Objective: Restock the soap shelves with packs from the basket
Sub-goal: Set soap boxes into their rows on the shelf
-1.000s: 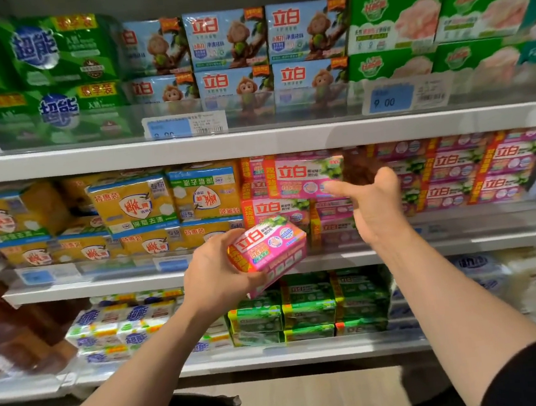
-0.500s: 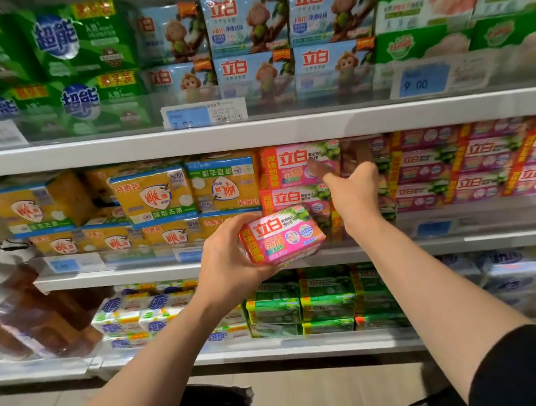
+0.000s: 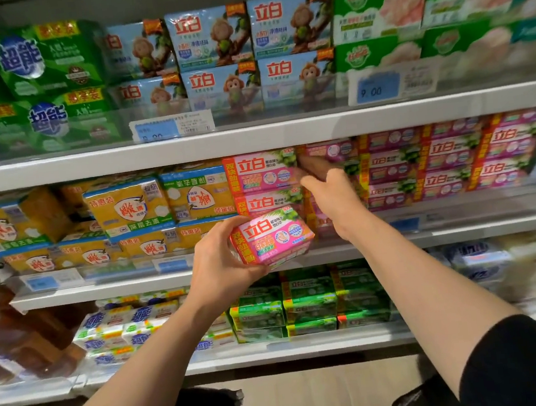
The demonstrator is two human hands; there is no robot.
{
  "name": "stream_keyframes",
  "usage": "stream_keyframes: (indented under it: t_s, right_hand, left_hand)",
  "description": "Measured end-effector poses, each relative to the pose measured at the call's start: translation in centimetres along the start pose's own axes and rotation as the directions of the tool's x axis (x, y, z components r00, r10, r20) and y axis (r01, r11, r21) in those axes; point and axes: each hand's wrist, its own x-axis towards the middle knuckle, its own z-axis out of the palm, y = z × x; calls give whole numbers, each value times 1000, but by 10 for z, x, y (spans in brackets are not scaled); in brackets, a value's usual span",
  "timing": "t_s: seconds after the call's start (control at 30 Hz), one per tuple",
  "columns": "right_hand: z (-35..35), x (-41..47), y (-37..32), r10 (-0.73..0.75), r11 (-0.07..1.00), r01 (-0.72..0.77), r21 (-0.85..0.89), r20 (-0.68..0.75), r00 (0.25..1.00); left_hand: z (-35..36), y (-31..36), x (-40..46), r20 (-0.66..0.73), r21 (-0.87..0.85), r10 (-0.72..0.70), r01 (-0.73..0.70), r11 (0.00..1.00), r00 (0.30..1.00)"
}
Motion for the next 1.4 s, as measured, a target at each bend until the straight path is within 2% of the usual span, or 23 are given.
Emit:
stream_keyframes:
  t_s: [0.1, 0.3, 0.43, 0.47, 0.6, 0.73, 0.83, 0.93, 1.07, 1.17, 1.27, 1.4]
  right_hand:
    - [-20, -8, 1, 23, 999, -23, -40, 12, 1000]
    - [-78, -22, 21, 216, 950, -250, -189, -182, 959]
    - [-119, -33, 11, 428, 898, -430, -91, -32, 903]
    - [-129, -36, 8, 444, 893, -442, -85, 11, 896]
    - [-160, -42, 9, 418, 909, -417, -31, 47, 907]
    - [-184, -42, 13, 419, 908, -418, 39, -29, 908]
    - [-204, -37, 16, 395, 917, -383, 108, -120, 911]
    - [-229, -25, 20, 371, 924, -337, 181, -209, 905]
    - [-260, 0, 31, 265, 958, -199, 207, -372, 890]
    - [-269, 10, 29, 198, 977, -142, 160, -426, 883]
    - [-271, 11, 38, 222, 975, -192, 116, -376, 900]
    - [-282, 13, 46, 226, 933, -289, -213, -277, 934]
  left_hand:
    - [10, 11, 1, 29, -37, 4, -3, 999, 1000]
    - [41, 41, 6, 75, -83, 94, -88, 993, 993]
    - [71, 69, 15, 53, -75, 158, -154, 985, 986]
    - [78, 76, 17, 45, -80, 171, -167, 983, 984]
    - [106, 96, 24, 39, -187, 242, -231, 955, 969]
    - [132, 109, 29, 82, -205, 326, -304, 930, 942]
    - [155, 115, 35, 154, -203, 285, -252, 946, 946]
    - [175, 120, 42, 198, -112, 221, -202, 973, 955]
    - [198, 126, 49, 321, 61, 272, -306, 950, 907]
    - [214, 127, 50, 390, 110, 285, -351, 930, 876]
    - [227, 130, 52, 414, 148, 274, -361, 921, 868]
    - [240, 132, 53, 431, 283, 237, -380, 880, 870]
